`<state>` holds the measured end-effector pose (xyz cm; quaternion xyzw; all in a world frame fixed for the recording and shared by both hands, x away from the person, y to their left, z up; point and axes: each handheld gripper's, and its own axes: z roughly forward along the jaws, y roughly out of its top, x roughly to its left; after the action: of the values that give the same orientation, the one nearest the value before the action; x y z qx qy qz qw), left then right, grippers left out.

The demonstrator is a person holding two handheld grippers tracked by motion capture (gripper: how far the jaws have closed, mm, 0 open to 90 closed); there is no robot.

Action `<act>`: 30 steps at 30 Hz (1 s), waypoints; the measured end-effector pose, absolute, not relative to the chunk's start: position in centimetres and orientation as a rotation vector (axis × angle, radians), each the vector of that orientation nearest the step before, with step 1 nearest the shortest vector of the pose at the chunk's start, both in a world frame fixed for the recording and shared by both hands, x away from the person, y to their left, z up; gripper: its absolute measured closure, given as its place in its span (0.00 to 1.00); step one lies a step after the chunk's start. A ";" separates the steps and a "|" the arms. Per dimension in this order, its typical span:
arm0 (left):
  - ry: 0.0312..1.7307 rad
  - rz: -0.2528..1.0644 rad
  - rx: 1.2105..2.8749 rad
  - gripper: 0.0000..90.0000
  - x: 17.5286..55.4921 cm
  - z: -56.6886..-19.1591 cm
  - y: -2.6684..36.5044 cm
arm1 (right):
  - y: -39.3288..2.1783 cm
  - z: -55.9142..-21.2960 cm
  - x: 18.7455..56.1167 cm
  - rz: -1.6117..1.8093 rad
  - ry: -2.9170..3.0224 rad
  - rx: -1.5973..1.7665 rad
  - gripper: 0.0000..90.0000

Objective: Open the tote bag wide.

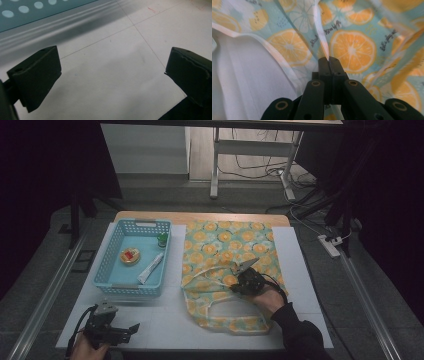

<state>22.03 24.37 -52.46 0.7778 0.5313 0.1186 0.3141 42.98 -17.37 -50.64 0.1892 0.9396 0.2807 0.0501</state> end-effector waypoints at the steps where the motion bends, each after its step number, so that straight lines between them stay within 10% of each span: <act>1: 1.401 0.312 2.052 0.00 22.0 -52.5 24.4 | -17.4 -50.4 43.0 0.873 2.857 0.581 1.00; 30: 1.409 0.319 2.047 0.00 22.0 -52.5 24.4 | -14.6 -42.5 44.3 1.264 2.698 0.599 1.00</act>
<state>22.00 24.42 -52.45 0.7761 0.5341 0.1208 0.3129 44.26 -14.62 -42.46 0.1969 0.8866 0.4153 0.0512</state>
